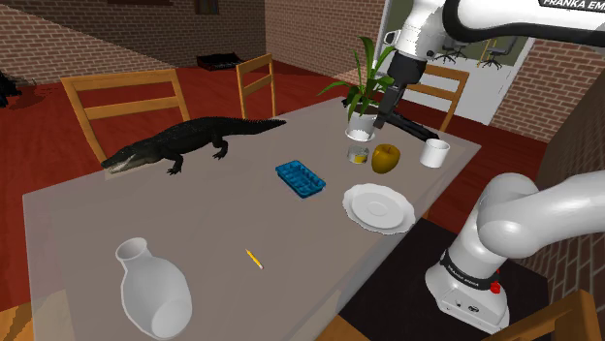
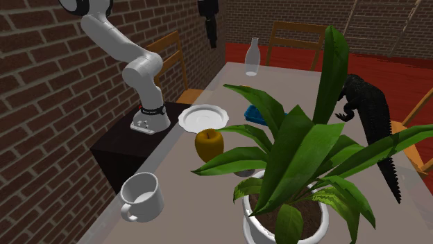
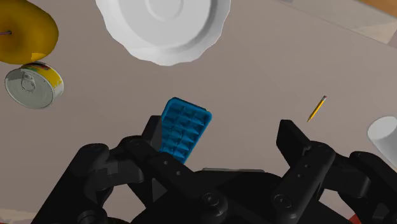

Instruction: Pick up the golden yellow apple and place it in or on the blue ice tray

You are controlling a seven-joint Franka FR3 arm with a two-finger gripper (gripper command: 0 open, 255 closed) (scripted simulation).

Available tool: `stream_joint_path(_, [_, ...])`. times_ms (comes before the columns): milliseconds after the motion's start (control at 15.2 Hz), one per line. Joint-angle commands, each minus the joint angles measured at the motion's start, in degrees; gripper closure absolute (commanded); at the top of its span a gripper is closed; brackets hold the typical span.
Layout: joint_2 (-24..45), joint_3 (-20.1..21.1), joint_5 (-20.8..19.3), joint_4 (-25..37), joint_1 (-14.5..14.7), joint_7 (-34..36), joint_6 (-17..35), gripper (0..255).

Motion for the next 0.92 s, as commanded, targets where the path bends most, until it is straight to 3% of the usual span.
stream_joint_path(0, [0.0, 0.0, 0.0, 0.0, 0.0, 0.0, 0.0, 0])
stream_joint_path(858, [1.8, -12.1, -12.3, -12.2, -5.9, -15.8, 15.3, 0])
